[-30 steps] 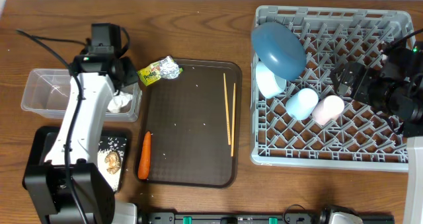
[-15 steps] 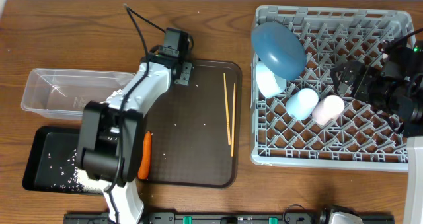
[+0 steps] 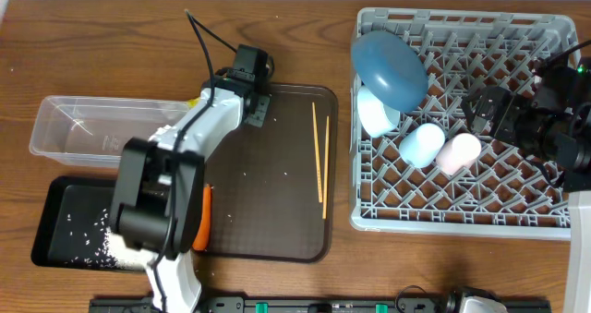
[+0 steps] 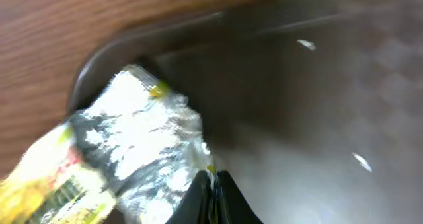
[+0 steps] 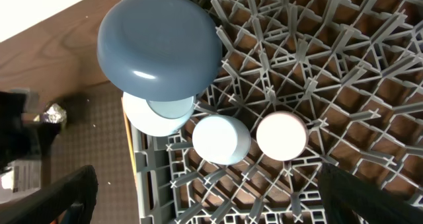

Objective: Sort waste into correct bins and load items into the dishwasher rack
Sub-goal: 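Drop the wrappers into the clear plastic bin, then grasp the orange carrot on the brown tray with the left gripper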

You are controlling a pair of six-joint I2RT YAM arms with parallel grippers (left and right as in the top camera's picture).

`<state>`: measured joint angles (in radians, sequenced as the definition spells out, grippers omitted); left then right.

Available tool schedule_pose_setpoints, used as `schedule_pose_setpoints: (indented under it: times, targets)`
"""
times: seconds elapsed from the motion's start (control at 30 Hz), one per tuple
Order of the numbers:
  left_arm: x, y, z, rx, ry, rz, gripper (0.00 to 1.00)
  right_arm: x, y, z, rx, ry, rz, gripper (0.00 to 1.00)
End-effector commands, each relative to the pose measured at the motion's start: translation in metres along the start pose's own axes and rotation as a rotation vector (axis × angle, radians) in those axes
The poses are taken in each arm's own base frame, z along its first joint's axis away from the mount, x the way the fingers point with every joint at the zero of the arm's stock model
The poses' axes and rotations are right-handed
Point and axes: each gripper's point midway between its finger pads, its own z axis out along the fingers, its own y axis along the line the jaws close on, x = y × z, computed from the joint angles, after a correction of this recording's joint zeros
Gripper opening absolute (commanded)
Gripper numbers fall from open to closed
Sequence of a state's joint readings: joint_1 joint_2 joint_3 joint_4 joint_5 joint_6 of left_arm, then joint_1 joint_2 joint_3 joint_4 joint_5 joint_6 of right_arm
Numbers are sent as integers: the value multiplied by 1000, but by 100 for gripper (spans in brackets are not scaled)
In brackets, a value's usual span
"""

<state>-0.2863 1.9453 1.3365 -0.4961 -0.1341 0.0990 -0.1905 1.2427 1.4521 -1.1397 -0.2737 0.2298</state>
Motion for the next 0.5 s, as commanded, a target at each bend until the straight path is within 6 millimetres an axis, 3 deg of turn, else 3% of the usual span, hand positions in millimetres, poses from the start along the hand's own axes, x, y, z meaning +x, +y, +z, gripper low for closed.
schedule_pose_setpoints:
  times: [0.0, 0.13, 0.23, 0.33, 0.47]
  targets:
    - [-30, 11, -72, -1, -152, -67, 6, -3, 1, -3, -7, -11, -6, 99]
    - [-27, 26, -134, -16, -226, -103, 6, -3, 1, -3, -7, -10, -6, 99]
    - [-17, 46, -165, -66, -250, -130, 6, -3, 1, -3, -7, -11, -6, 99]
    - [0, 69, -168, -113, -203, -167, 6, -3, 1, -3, -8, -10, 2, 99]
    - [23, 104, -145, -160, -113, -257, 6, -3, 3, -3, -19, -8, 1, 99]
